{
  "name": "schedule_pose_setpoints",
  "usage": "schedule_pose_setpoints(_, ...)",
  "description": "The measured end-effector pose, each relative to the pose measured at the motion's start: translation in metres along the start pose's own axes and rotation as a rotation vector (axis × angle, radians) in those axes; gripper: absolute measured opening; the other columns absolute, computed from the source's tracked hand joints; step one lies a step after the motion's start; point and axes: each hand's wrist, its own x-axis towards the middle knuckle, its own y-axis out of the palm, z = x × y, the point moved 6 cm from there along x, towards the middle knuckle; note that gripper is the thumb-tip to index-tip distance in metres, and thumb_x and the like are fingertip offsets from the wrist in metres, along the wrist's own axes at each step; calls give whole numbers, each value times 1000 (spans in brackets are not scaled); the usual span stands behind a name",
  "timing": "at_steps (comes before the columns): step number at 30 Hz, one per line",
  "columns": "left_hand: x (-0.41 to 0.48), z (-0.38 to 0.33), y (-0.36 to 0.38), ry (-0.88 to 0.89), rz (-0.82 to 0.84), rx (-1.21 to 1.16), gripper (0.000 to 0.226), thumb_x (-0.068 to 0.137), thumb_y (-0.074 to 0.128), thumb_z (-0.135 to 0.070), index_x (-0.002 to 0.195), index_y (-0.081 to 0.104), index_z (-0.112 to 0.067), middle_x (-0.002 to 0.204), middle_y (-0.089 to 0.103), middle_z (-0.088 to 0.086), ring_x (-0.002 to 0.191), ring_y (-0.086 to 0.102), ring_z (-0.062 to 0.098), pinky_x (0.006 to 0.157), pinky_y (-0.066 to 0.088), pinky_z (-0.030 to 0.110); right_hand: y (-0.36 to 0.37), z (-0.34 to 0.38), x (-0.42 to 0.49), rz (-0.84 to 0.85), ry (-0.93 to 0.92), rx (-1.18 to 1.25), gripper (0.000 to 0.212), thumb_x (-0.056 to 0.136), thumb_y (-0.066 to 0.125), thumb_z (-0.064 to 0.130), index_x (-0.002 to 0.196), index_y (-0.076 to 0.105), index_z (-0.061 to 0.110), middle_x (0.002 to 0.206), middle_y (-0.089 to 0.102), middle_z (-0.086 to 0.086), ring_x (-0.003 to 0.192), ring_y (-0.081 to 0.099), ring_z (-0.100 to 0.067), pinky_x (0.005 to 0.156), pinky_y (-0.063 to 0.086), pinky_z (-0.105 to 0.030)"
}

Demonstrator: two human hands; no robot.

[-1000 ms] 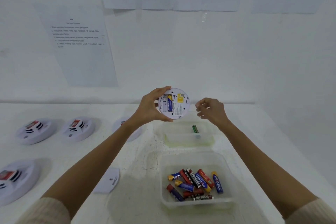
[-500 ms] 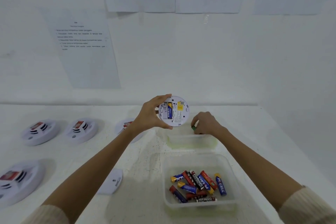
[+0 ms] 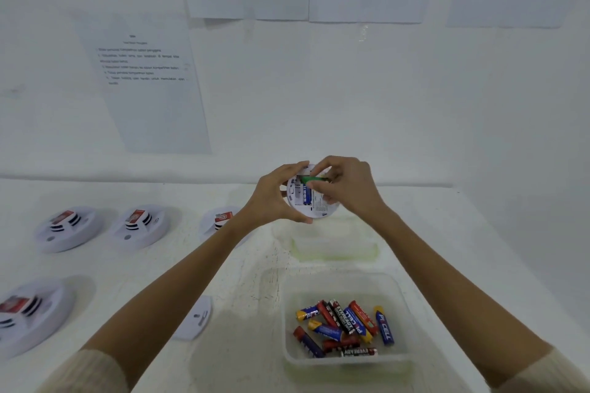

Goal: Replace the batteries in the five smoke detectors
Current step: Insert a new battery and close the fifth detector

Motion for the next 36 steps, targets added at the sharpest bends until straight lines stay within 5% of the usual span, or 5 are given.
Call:
schedule_pose_setpoints(6, 0, 1, 0, 8, 6, -10, 101, 42, 93, -6, 129, 46, -24, 124, 53, -4, 102, 53, -11, 77, 48, 8, 34, 2, -14, 47, -198, -235, 9, 75, 72, 14, 84, 72, 13, 72, 64, 0, 63, 52, -9, 61, 43, -21)
schedule_pose_setpoints(18, -3, 6, -7, -9, -47, -39, 100, 43, 93, -8, 131, 47, -21, 124, 53, -4, 104, 57, 12, 78, 51, 13, 41, -11, -11, 78, -228, -448, 23, 84, 63, 36, 105, 69, 34, 98, 63, 1, 100, 46, -17, 73, 29, -26)
schedule_pose_setpoints(23, -2, -3, -7, 13, -61, -35, 101, 38, 90, -31, 129, 46, -25, 122, 54, -9, 104, 57, 8, 78, 51, 12, 34, -14, -8, -165, -220, -274, 23, 69, 70, 45, 91, 73, 38, 97, 52, 6, 95, 38, -13, 87, 33, -33)
schedule_pose_setpoints(29, -2, -6, -10, 19, -72, -35, 97, 41, 89, -34, 128, 46, -25, 120, 54, -13, 104, 57, -1, 79, 48, 9, 40, -23, -4, -102, -198, -152, 39, 75, 56, 57, 105, 67, 36, 145, 23, 8, 124, 17, -12, 101, 32, -18)
schedule_pose_setpoints(36, 0, -14, -15, 42, -85, -46, 100, 41, 92, -17, 131, 47, -21, 120, 54, -13, 102, 55, -5, 78, 51, 14, 35, -21, 0, -69, -65, 111, 30, 72, 77, 19, 100, 71, 26, 131, 34, 6, 122, 36, -14, 106, 36, -34)
